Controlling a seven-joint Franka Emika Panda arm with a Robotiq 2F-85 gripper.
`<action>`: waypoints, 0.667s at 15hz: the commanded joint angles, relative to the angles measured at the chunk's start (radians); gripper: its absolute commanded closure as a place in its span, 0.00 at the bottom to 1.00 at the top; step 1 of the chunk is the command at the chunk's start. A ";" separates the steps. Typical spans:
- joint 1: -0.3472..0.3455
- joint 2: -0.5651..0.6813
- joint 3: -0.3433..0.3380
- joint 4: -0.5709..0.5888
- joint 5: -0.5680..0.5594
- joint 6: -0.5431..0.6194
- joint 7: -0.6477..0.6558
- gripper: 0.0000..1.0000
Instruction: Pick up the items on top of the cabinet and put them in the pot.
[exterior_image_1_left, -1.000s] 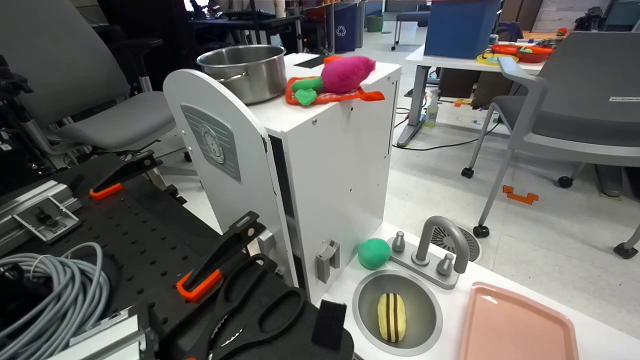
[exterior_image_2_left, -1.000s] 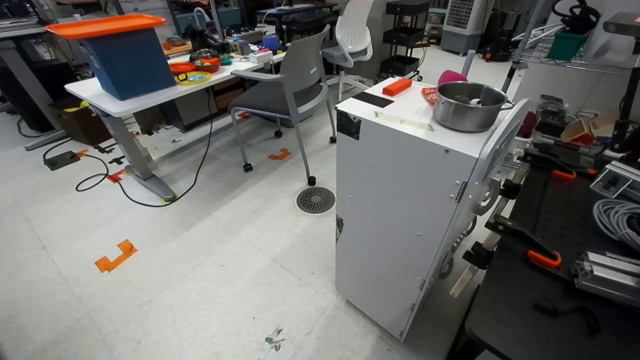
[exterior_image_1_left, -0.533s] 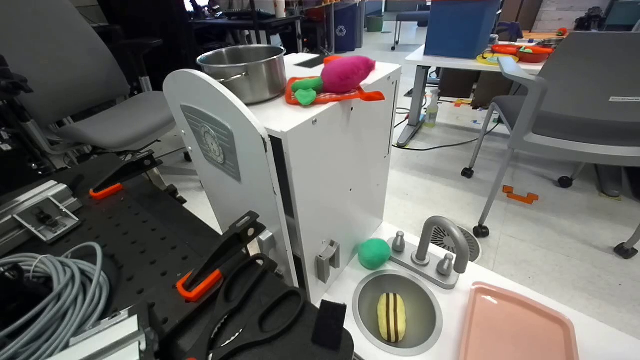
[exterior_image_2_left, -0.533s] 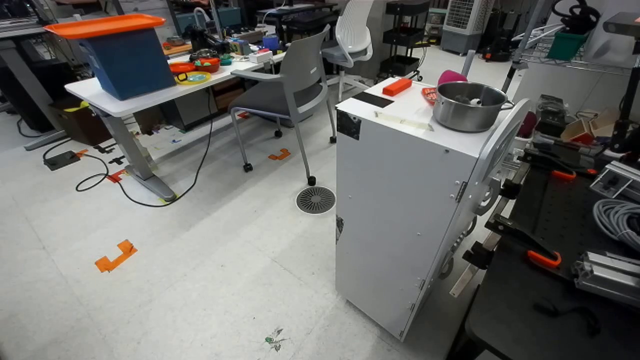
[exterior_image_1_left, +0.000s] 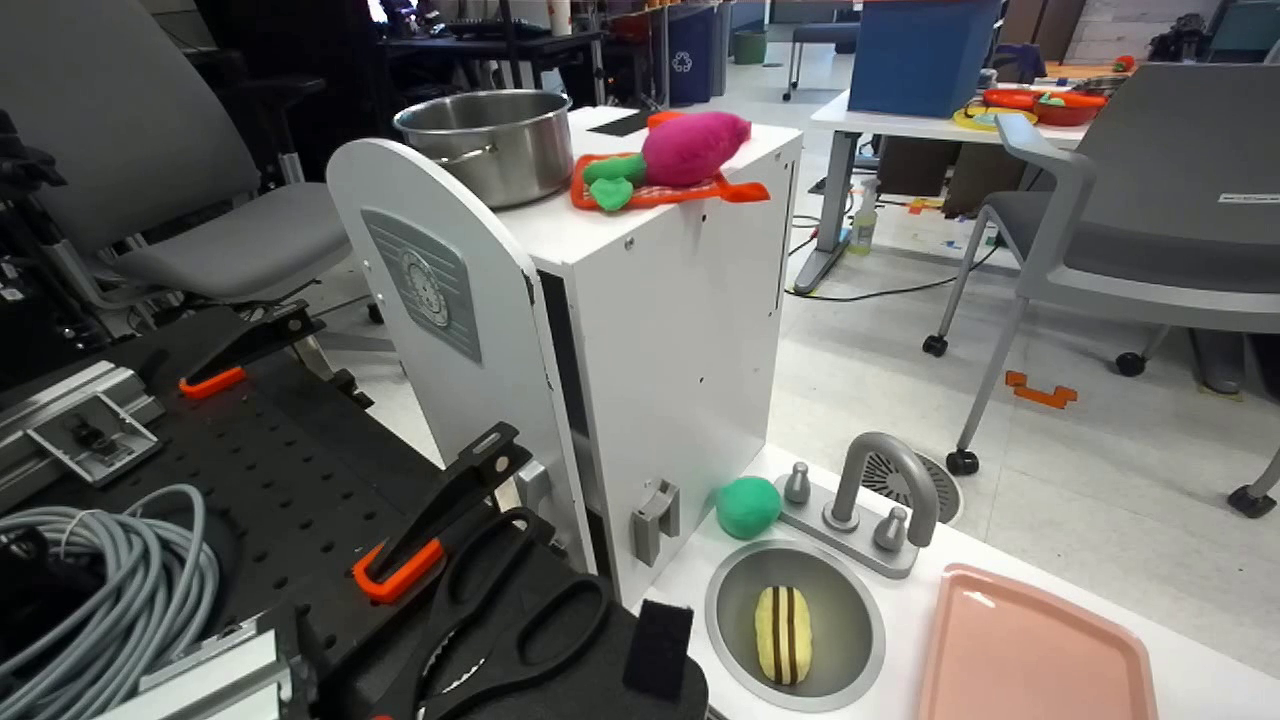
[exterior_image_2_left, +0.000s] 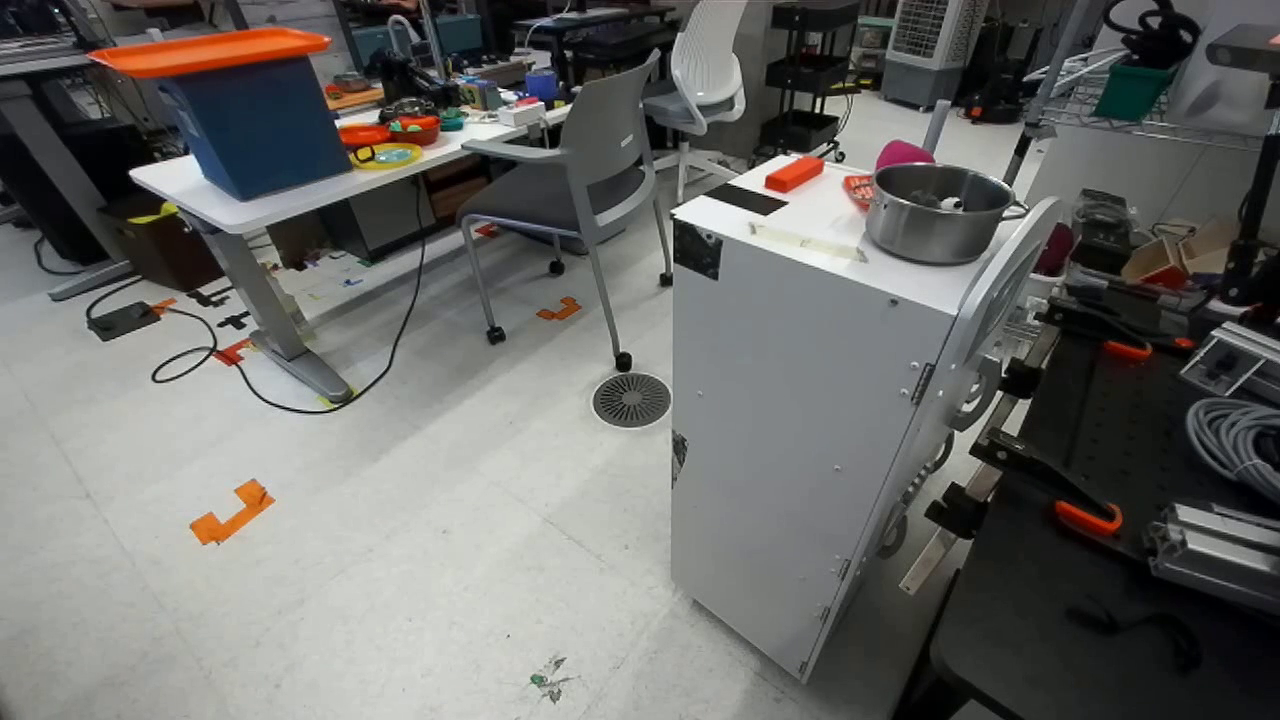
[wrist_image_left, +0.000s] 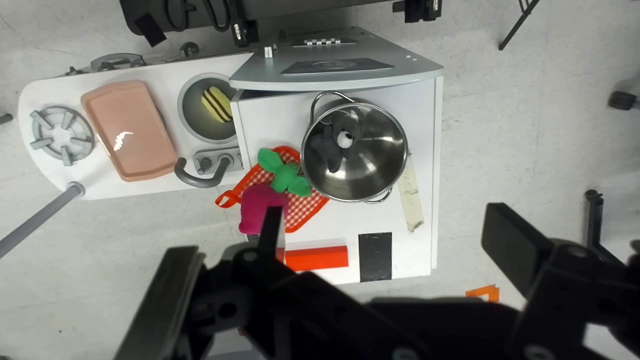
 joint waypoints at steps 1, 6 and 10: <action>-0.010 0.009 0.004 0.006 -0.002 0.019 0.017 0.00; -0.052 0.095 0.001 0.055 -0.027 0.051 0.082 0.00; -0.101 0.194 -0.007 0.119 -0.063 0.097 0.162 0.00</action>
